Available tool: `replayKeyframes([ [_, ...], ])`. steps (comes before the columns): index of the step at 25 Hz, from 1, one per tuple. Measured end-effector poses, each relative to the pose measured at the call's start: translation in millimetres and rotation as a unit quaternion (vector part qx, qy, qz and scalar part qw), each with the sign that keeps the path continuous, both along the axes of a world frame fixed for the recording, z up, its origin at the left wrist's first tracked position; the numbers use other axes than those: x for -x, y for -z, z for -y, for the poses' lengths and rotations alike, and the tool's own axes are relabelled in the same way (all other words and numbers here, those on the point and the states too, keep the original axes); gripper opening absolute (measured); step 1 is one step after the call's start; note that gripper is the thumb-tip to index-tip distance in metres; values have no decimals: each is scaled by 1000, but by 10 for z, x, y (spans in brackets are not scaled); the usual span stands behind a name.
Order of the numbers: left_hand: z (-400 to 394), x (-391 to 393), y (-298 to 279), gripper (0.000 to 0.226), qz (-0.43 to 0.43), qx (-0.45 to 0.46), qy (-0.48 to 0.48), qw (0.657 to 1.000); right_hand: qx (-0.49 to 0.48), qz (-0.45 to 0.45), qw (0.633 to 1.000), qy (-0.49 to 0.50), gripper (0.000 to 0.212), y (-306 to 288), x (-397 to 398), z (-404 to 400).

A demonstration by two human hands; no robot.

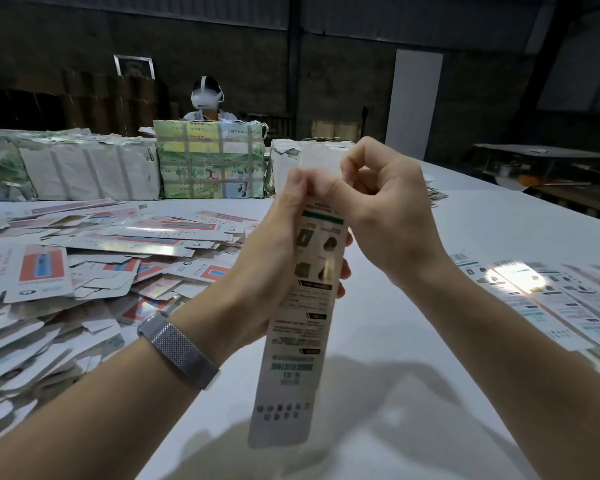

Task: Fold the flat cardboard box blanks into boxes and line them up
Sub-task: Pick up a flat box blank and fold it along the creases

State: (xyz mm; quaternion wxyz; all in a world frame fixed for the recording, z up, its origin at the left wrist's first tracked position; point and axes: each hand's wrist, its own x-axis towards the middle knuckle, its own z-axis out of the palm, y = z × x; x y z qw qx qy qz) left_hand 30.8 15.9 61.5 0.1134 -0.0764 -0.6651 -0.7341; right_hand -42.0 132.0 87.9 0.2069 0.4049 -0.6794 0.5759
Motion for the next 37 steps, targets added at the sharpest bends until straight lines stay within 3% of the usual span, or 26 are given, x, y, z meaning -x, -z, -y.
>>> replayKeyframes([
  [8, -28, 75, 37, 55, -92, -59, -33, 993, 94, -7, 995, -10, 22, 74, -7, 98],
  [13, -12, 72, 15, 42, -148, -82, -47, 984, 128, 63, 985, -93, 17, 169, -61, 172],
  [20, -44, 89, 22, 25, -188, -35, -100, 976, 135, 70, 982, -115, 14, 236, -55, 214],
  [30, -25, 75, 54, 11, -169, -4, -90, 981, 124, 90, 980, -127, 11, 239, -16, 183],
  [37, -10, 88, 57, 31, -112, 7, -103, 988, 167, 132, 957, -198, 32, 216, 26, 146],
])
